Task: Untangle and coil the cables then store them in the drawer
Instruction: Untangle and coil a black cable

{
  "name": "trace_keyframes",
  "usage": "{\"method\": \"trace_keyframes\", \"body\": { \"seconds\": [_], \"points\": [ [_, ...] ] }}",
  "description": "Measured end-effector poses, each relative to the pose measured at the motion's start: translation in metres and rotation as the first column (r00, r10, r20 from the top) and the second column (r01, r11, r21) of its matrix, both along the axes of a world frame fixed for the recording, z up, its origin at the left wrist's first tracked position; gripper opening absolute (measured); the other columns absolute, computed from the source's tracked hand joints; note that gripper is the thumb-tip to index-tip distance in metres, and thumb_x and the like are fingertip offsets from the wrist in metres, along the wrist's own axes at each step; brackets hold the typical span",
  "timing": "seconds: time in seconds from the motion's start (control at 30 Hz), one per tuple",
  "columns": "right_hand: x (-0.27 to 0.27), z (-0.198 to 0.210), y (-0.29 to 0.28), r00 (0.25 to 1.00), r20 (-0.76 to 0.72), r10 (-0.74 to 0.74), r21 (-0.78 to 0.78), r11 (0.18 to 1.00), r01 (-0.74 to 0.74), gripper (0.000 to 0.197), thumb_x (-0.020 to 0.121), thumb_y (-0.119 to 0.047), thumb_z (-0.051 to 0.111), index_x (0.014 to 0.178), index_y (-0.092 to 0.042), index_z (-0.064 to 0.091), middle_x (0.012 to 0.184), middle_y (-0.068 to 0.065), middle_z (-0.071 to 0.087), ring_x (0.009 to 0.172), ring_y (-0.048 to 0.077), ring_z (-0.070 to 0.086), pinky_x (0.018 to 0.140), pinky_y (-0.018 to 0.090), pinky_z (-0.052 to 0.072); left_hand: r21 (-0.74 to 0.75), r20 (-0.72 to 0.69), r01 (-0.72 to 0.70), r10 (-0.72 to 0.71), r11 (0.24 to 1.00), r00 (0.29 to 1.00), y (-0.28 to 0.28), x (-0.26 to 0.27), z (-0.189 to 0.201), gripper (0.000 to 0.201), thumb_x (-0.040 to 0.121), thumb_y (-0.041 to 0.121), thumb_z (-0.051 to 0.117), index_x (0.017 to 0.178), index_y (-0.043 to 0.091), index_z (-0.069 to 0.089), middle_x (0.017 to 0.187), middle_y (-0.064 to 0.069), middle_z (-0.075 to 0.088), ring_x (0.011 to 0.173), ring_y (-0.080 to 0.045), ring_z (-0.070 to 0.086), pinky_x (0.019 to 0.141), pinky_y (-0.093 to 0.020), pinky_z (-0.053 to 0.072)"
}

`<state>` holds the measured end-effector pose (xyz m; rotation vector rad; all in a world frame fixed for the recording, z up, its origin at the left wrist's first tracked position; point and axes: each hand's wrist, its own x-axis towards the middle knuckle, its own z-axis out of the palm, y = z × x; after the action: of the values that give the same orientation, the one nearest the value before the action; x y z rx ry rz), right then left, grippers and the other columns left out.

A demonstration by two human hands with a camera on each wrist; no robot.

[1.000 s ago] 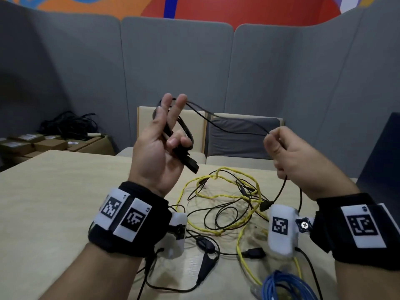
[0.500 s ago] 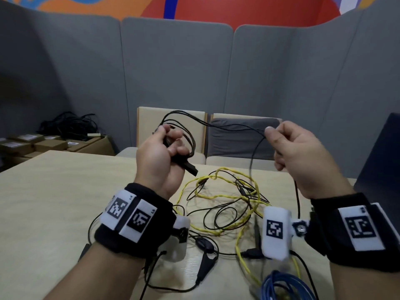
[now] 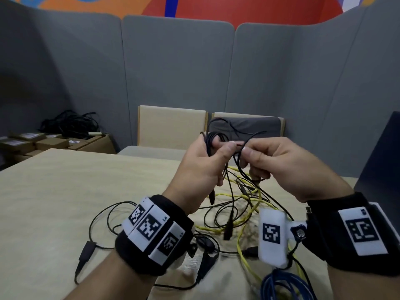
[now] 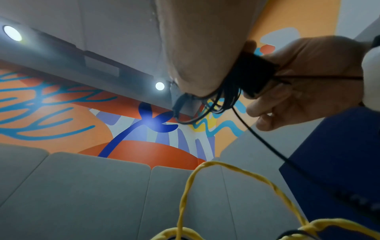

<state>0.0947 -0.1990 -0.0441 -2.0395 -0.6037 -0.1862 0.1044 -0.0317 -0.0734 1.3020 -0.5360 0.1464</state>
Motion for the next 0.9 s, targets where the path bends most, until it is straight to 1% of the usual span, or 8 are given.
{"method": "trace_keyframes", "body": {
  "seconds": [0.13,0.27,0.43,0.53,0.63,0.73,0.83,0.9],
  "points": [
    [-0.001,0.001,0.000,0.999,0.041,0.010,0.001,1.000,-0.010,0.026,0.088,-0.037,0.052,0.073,-0.024,0.069,0.055,0.000,0.048,0.059,0.015,0.045,0.061,0.028,0.037,0.045,-0.010,-0.030,0.031,0.999,0.999,0.000,0.000,0.002,0.031,0.087,0.000,0.064,0.079,0.018,0.039,0.078,-0.010,0.063,0.045,-0.001,0.046,0.040,-0.016,0.032],
    [-0.001,0.005,-0.001,0.996,0.089,-0.019,0.214,0.977,-0.001,0.030,0.096,-0.020,0.055,0.070,-0.017,0.069,0.058,0.002,0.058,0.061,0.016,0.055,0.065,0.026,0.048,0.066,-0.079,-0.174,0.179,0.983,0.981,0.002,0.003,0.003,0.029,0.090,-0.007,0.047,0.075,0.017,0.041,0.088,-0.015,0.071,0.044,-0.009,0.032,0.041,-0.019,0.027],
    [-0.010,0.020,-0.014,0.986,0.086,0.139,0.776,0.612,-0.154,0.024,0.090,-0.017,0.040,0.089,-0.011,0.063,0.048,-0.004,0.037,0.056,0.017,0.047,0.076,0.032,0.047,0.123,-0.171,-0.187,0.206,0.975,0.964,0.008,0.007,0.002,0.041,0.089,-0.007,0.044,0.061,0.021,0.054,0.097,-0.029,0.068,0.044,-0.009,0.026,0.044,-0.023,0.023],
    [-0.012,0.022,-0.017,0.966,0.145,0.215,0.862,0.452,-0.230,0.020,0.089,-0.018,0.039,0.096,-0.018,0.057,0.055,-0.007,0.046,0.053,0.010,0.044,0.068,0.026,0.048,0.158,-0.200,-0.175,0.205,0.972,0.958,0.008,0.008,0.001,0.026,0.084,-0.006,0.053,0.066,0.012,0.050,0.092,-0.031,0.064,0.044,-0.009,0.028,0.041,-0.022,0.027],
    [-0.007,0.023,-0.015,0.964,0.193,0.183,0.938,0.254,-0.236,0.012,0.084,-0.012,0.042,0.084,-0.022,0.047,0.077,-0.005,0.066,0.049,0.009,0.046,0.060,0.022,0.047,0.140,-0.243,-0.206,0.235,0.969,0.941,0.009,0.012,0.000,0.035,0.083,-0.005,0.057,0.058,0.019,0.051,0.093,-0.027,0.060,0.045,-0.011,0.027,0.043,-0.024,0.027],
    [-0.002,0.020,-0.024,0.970,0.234,0.062,0.970,0.051,-0.237,0.013,0.070,-0.006,0.044,0.069,-0.019,0.043,0.098,0.002,0.072,0.068,0.017,0.066,0.062,0.023,0.051,0.112,-0.300,-0.290,0.311,0.950,0.902,0.015,0.017,0.002,0.031,0.089,-0.004,0.049,0.067,0.018,0.049,0.098,-0.024,0.067,0.040,-0.011,0.031,0.044,-0.025,0.030],
    [0.000,0.016,-0.044,0.942,0.320,0.099,0.947,-0.047,-0.317,0.013,0.070,-0.010,0.043,0.058,-0.014,0.044,0.103,0.004,0.068,0.098,0.029,0.069,0.073,0.029,0.054,0.062,-0.350,-0.368,0.365,0.928,0.863,0.025,0.022,0.004,0.026,0.094,-0.003,0.040,0.076,0.016,0.041,0.094,-0.013,0.067,0.035,-0.006,0.031,0.044,-0.024,0.030],
    [-0.001,0.019,-0.051,0.985,0.171,0.037,0.981,0.091,-0.173,0.022,0.077,-0.018,0.044,0.055,-0.017,0.041,0.091,-0.001,0.066,0.086,0.024,0.069,0.069,0.026,0.052,0.038,-0.361,-0.379,0.366,0.925,0.858,0.028,0.023,0.005,0.024,0.094,-0.003,0.038,0.077,0.014,0.040,0.089,-0.011,0.065,0.035,-0.006,0.031,0.044,-0.023,0.029]
  ]
}}
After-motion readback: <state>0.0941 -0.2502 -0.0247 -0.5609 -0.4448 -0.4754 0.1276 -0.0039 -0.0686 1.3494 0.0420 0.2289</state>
